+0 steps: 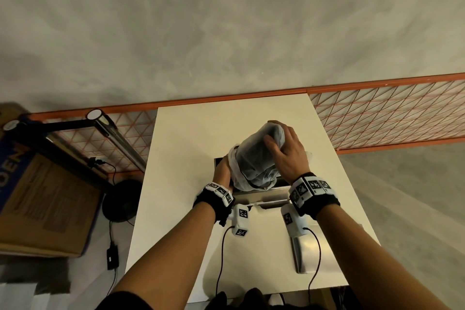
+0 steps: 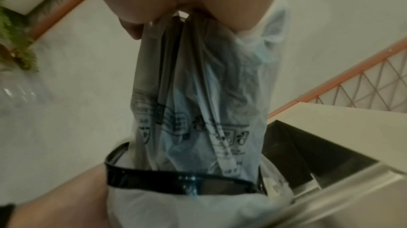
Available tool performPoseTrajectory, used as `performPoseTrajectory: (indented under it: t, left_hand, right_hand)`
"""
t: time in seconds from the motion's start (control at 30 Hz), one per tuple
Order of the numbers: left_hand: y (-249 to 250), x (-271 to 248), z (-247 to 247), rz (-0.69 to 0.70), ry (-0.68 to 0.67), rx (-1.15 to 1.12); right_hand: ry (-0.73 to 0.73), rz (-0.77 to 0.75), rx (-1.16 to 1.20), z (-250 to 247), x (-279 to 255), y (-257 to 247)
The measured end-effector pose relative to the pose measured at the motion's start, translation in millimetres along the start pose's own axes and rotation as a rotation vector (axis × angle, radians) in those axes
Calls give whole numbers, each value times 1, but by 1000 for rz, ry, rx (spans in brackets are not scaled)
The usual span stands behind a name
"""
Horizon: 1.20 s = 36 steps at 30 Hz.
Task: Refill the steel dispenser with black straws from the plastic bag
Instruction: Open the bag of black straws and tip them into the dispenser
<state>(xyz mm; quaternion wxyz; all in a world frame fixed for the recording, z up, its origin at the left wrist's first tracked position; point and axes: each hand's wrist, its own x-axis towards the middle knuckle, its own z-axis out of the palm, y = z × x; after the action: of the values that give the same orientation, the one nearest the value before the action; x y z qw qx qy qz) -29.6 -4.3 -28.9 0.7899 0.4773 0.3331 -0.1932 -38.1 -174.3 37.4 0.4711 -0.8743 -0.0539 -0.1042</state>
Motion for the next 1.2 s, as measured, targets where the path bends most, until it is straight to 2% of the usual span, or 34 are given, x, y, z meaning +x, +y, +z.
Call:
performPoseTrajectory:
  t: [0.13, 0.17, 0.27, 0.4, 0.73, 0.9, 1.0, 1.13, 1.2]
  left_hand:
    - [1, 1, -4, 60, 154, -12]
    - [1, 7, -4, 92, 171, 42]
    - [-2, 17, -6, 52, 157, 32]
    - [5, 2, 0, 54, 189, -1]
    - [4, 5, 2, 45, 128, 6]
    - [3, 6, 2, 88, 43, 2]
    - [1, 9, -2, 66, 79, 8]
    - [1, 10, -1, 87, 74, 31]
    - [1, 13, -3, 97, 76, 56]
  right_hand:
    - [-3, -8, 6, -1, 1, -6]
    - [-9, -8, 7, 0, 0, -7]
    - [-10, 21, 21, 2, -3, -5]
    - [10, -10, 33, -1, -4, -8]
    - [62, -41, 33, -4, 0, -17]
    - [83, -158, 24, -6, 1, -25]
    - [59, -85, 5, -5, 5, -20]
    - [62, -127, 3, -5, 5, -23]
    - [81, -98, 7, -5, 5, -23]
